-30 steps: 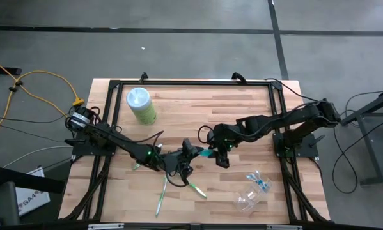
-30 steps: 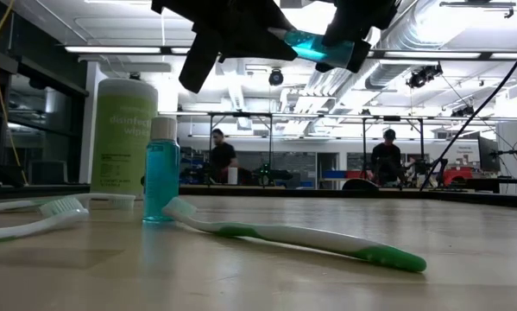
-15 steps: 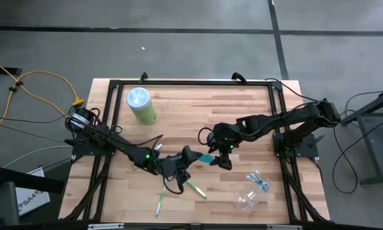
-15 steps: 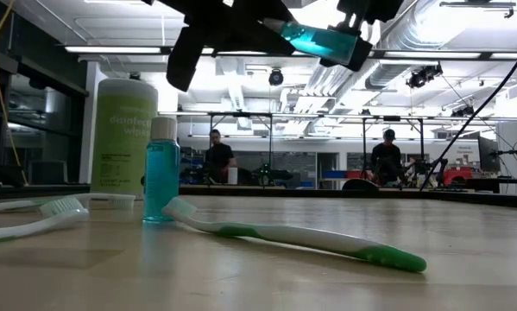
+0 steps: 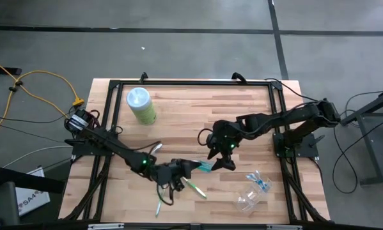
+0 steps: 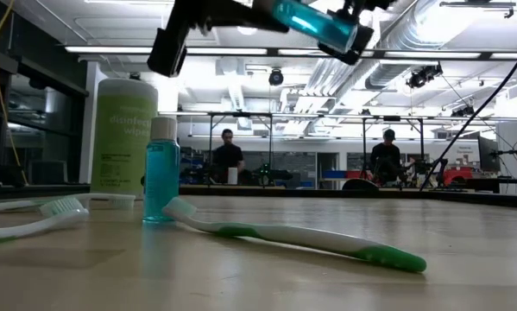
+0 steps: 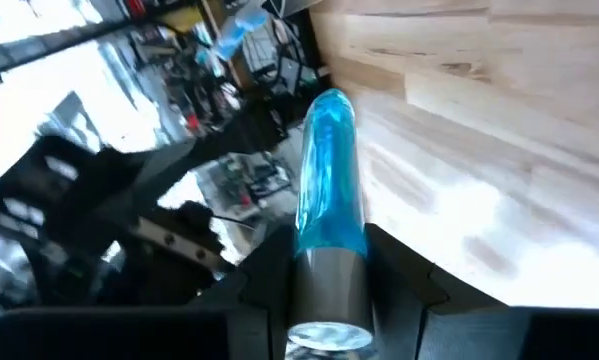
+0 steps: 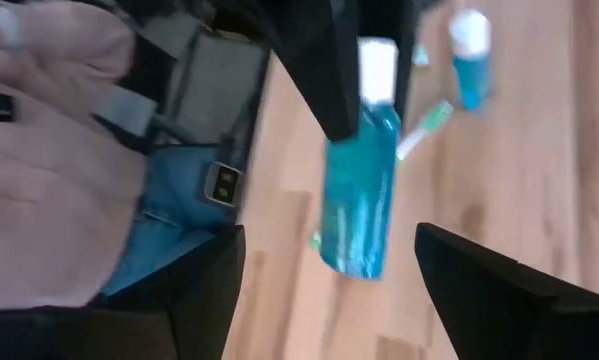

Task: Pick & Place toothbrushing station
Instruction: Put the top blue mouthwash bottle into the middle section of the transparent organizer

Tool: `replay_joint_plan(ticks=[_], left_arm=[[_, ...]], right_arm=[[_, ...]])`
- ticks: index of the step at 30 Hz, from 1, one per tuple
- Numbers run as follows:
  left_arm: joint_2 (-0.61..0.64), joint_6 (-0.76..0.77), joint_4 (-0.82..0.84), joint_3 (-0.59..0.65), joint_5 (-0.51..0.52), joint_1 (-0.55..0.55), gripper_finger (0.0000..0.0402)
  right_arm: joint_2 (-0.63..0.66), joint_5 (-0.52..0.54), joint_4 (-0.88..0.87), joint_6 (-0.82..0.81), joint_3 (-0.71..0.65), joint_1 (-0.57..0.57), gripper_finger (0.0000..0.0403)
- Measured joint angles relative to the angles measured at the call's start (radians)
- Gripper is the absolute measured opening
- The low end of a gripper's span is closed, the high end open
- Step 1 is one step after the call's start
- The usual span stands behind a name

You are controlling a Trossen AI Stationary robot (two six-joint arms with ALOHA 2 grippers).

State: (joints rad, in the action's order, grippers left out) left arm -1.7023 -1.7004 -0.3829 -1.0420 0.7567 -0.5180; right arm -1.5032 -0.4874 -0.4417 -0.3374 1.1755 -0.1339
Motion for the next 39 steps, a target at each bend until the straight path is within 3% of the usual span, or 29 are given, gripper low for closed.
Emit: replay_joint_plan(ticks=[5, 16, 39], left_arm=[[0.000, -0.148, -0.058, 0.000, 0.001, -0.005, 0.0090], [0.000, -0.325, -0.101, 0.000, 0.000, -0.005, 0.0090], [0.001, -0.450, -0.191, 0.000, -0.067, 0.017, 0.0090]], right_arm=[[0.000, -0.053, 0.070, 0.002, 0.000, 0.004, 0.0280], [0.000, -0.048, 0.094, -0.007, 0.000, 0.005, 0.0278], [-0.094, -0.222, 0.216, -0.130, 0.002, 0.005, 0.0254]])
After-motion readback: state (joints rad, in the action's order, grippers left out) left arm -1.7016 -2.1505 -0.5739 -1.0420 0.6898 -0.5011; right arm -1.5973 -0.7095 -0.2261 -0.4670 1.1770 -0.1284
